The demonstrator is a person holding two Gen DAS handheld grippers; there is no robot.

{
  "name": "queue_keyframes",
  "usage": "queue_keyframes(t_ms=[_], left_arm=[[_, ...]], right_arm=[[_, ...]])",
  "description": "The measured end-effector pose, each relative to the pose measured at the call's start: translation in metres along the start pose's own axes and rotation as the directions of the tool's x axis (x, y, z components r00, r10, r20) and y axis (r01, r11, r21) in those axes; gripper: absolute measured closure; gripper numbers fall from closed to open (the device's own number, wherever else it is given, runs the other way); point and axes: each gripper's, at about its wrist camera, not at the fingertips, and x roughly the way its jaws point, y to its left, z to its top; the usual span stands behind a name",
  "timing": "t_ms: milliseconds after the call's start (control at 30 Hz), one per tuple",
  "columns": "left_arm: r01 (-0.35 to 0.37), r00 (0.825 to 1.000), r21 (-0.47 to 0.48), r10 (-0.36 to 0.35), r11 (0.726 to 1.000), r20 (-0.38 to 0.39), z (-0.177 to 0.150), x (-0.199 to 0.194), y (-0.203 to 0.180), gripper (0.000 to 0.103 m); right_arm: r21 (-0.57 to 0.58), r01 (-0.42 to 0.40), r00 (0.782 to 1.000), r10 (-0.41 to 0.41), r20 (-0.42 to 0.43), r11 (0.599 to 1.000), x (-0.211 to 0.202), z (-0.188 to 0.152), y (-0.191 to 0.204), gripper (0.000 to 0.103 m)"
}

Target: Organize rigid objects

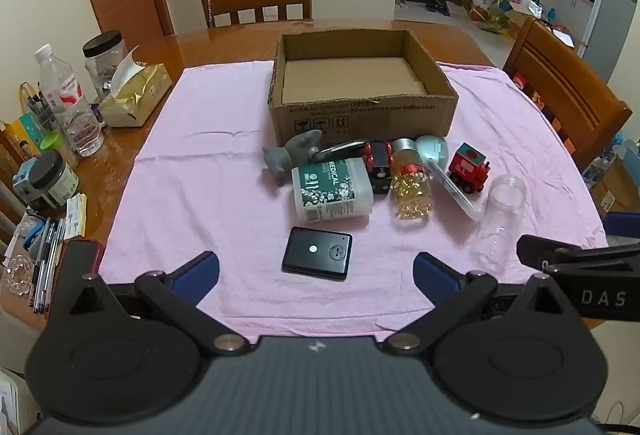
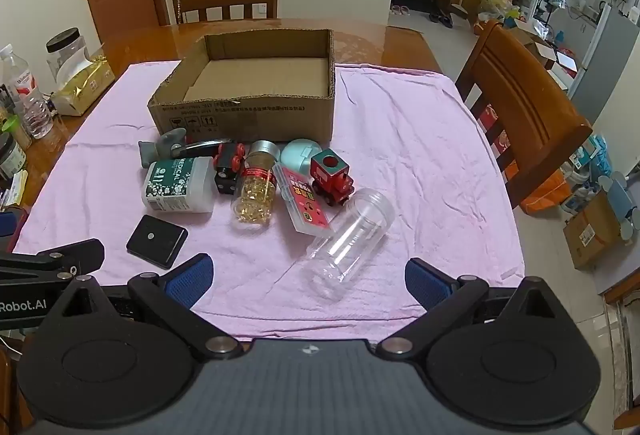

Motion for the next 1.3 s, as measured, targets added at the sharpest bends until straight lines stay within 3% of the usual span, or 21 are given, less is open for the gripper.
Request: queue_keyframes(t_ms=[1300], left_arm=[[0.009,1.000,-0.008,-0.009,1.000,0.012,0.0049,-0.0043,-0.0012,0.001]], right_arm=[[-0.002,-0.012,1.000,0.012,0.028,1.000,-0.0041,0.0063,-0.0028,0.000]])
